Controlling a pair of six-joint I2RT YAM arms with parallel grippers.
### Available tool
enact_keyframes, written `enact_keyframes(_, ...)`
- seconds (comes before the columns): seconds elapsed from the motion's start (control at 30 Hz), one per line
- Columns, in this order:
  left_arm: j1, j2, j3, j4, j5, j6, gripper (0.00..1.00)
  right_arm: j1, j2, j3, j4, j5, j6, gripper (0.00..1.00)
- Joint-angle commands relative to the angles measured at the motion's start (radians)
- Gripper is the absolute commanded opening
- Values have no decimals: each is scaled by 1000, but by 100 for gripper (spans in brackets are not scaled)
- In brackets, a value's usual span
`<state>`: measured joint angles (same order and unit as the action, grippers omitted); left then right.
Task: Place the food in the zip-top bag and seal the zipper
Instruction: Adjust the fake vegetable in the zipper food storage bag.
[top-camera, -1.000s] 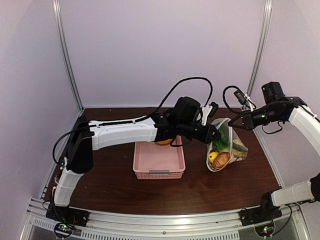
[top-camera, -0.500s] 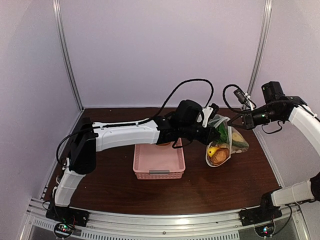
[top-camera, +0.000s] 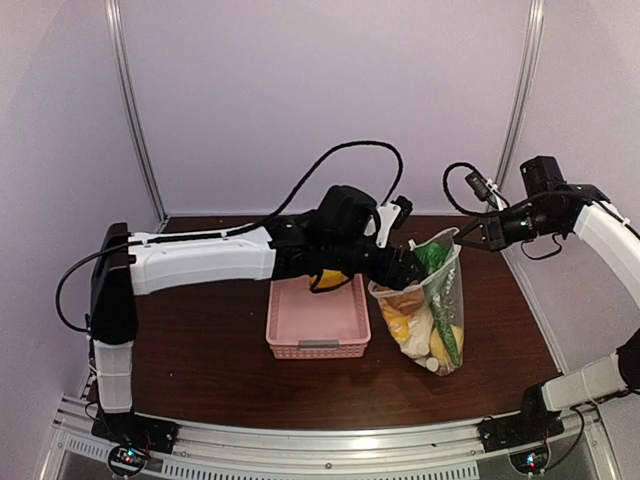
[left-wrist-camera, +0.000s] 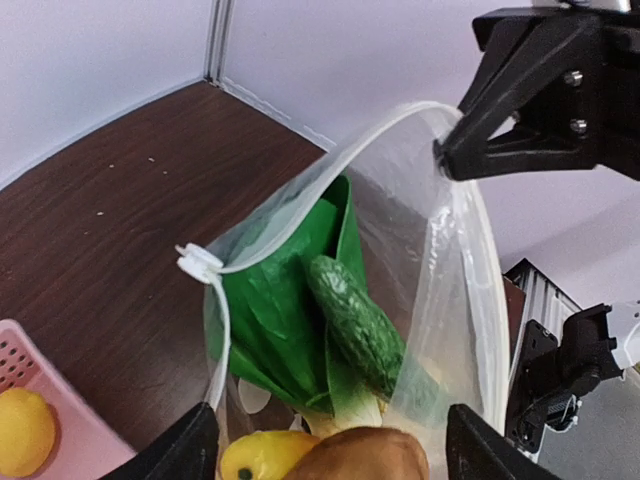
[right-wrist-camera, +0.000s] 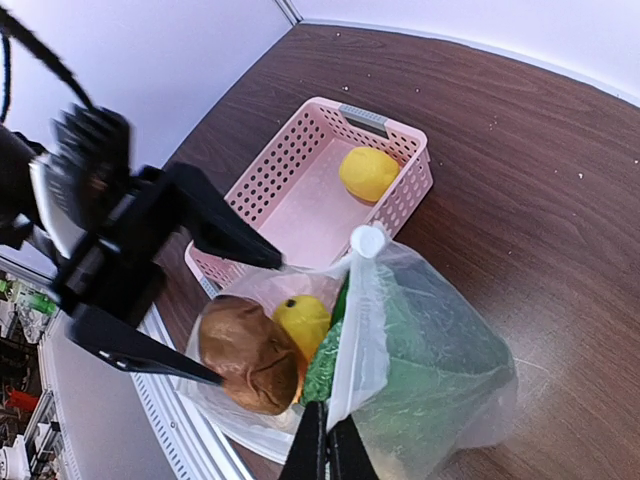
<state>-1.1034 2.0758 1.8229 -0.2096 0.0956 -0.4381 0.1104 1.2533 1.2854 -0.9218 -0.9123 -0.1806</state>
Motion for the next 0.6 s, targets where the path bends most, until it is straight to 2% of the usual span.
enact_keyframes(0.0,8,-168,-187,50,-141,-33,80,-6,17,-17,35,18,-18,0)
enact_keyframes(0.1,52,-152,-241,51,-106,-122,77,-7,18,-26,49,8,-8,0)
enact_keyframes(0.23,84,-66,-233,113,128,-184,76,-6,17,-27,55,-14,4,0)
enact_keyframes(0.33,82,-3,-213,184,251,-237,76,-7,15,-35,61,-26,11,0)
enact_keyframes(0.47,76,55,-193,249,288,-282,74,-6,4,-51,82,-31,25,0)
enact_keyframes(0.57,77,68,-200,278,288,-310,66,-6,-3,-56,86,-29,28,0)
